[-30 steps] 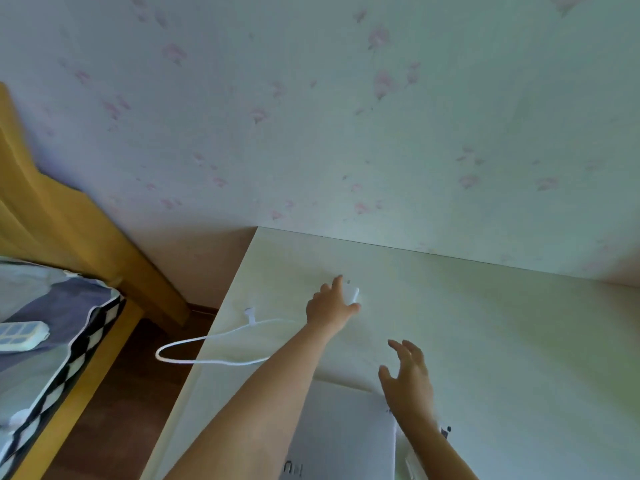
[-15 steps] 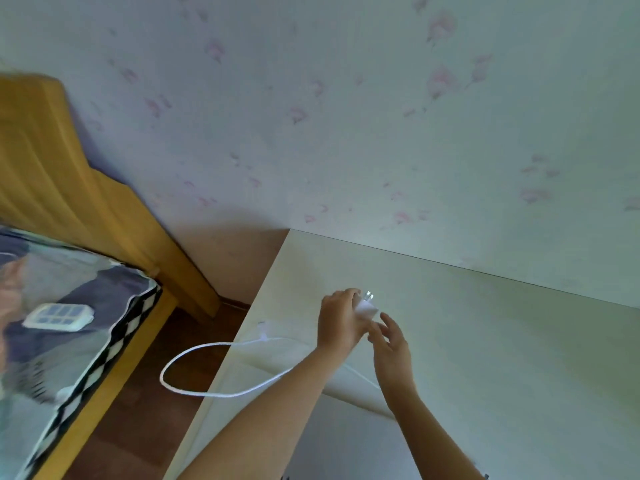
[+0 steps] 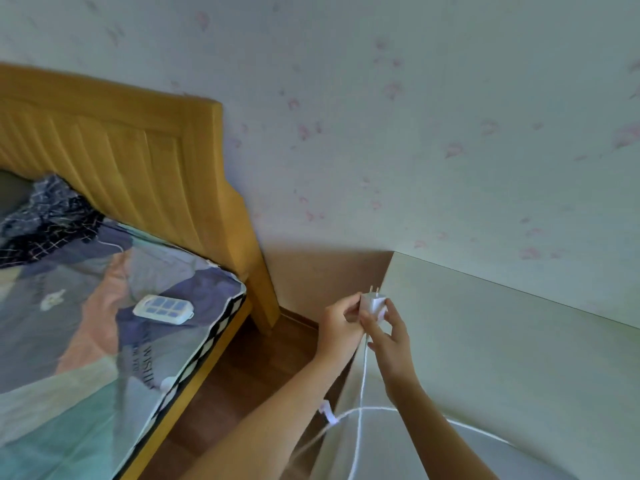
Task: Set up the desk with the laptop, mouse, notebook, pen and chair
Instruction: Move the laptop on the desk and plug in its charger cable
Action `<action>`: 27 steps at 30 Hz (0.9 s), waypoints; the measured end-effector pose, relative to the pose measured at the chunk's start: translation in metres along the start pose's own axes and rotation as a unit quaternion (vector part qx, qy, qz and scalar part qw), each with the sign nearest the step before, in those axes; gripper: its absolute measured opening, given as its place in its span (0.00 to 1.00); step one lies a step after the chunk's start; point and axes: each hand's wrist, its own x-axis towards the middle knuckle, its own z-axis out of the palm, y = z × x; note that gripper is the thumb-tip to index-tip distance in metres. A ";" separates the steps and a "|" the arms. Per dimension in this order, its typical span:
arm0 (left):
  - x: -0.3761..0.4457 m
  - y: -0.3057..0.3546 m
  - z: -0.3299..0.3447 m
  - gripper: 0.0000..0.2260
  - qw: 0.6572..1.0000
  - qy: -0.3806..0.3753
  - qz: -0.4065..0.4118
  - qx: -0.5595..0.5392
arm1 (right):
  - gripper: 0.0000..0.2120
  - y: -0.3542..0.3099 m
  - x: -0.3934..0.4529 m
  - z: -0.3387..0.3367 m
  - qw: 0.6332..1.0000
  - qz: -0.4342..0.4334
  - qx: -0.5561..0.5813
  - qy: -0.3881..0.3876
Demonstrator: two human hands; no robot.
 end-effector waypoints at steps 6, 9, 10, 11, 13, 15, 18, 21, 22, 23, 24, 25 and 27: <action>-0.001 -0.018 -0.107 0.17 1.000 0.006 -0.007 0.006 | 0.05 0.012 0.004 0.103 1.000 0.011 -0.024 -0.003; 0.001 -0.033 -0.158 0.19 0.998 0.048 -0.018 0.020 | 0.13 0.029 0.006 0.149 0.997 0.040 -0.058 -0.008; 0.003 -0.040 -0.174 0.19 0.997 0.062 -0.018 0.034 | 0.16 0.036 0.009 0.163 0.996 0.050 -0.077 -0.011; 0.004 -0.046 -0.190 0.18 0.995 0.076 -0.020 0.061 | 0.19 0.040 0.011 0.177 0.993 0.057 -0.098 -0.016; 0.010 -0.063 -0.225 0.19 0.983 0.113 -0.017 0.144 | 0.21 0.048 0.020 0.207 0.987 0.061 -0.148 -0.035; 0.012 -0.082 -0.264 0.19 0.960 0.135 0.005 0.243 | 0.22 0.057 0.026 0.239 0.980 0.059 -0.181 -0.058; 0.017 -0.117 -0.326 0.21 0.918 0.150 0.020 0.367 | 0.20 0.075 0.033 0.287 0.972 0.044 -0.216 -0.084; 0.026 -0.152 -0.381 0.26 0.879 0.133 0.033 0.457 | 0.17 0.094 0.041 0.329 0.961 0.027 -0.253 -0.108; 0.030 -0.165 -0.397 0.28 0.864 0.120 0.034 0.488 | 0.16 0.100 0.045 0.342 0.956 0.020 -0.268 -0.116; 0.035 -0.177 -0.413 0.30 0.848 0.105 0.031 0.519 | 0.16 0.106 0.049 0.356 0.951 0.014 -0.286 -0.121; 0.043 -0.188 -0.429 0.32 0.835 0.086 0.026 0.543 | 0.15 0.112 0.054 0.370 0.945 0.008 -0.304 -0.124; 0.050 -0.199 -0.444 0.34 0.830 0.063 0.017 0.554 | 0.16 0.119 0.061 0.384 0.938 0.005 -0.322 -0.126; 0.069 -0.223 -0.475 0.37 0.825 0.021 0.010 0.564 | 0.15 0.135 0.076 0.412 0.931 0.012 -0.342 -0.130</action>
